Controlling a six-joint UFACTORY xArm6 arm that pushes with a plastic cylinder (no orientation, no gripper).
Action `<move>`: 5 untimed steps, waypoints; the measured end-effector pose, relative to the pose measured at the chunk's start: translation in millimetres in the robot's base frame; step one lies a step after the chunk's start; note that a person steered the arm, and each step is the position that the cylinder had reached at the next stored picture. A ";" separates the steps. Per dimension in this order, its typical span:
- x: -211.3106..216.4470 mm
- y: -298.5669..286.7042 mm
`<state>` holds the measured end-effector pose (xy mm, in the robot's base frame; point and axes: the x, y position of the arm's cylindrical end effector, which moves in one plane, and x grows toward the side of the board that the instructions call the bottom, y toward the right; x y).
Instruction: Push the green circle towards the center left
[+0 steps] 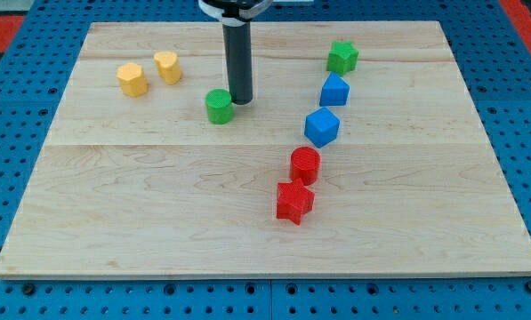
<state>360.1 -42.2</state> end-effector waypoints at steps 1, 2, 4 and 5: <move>0.0 -23.7; -0.3 -45.9; -2.6 -82.1; -0.9 -108.5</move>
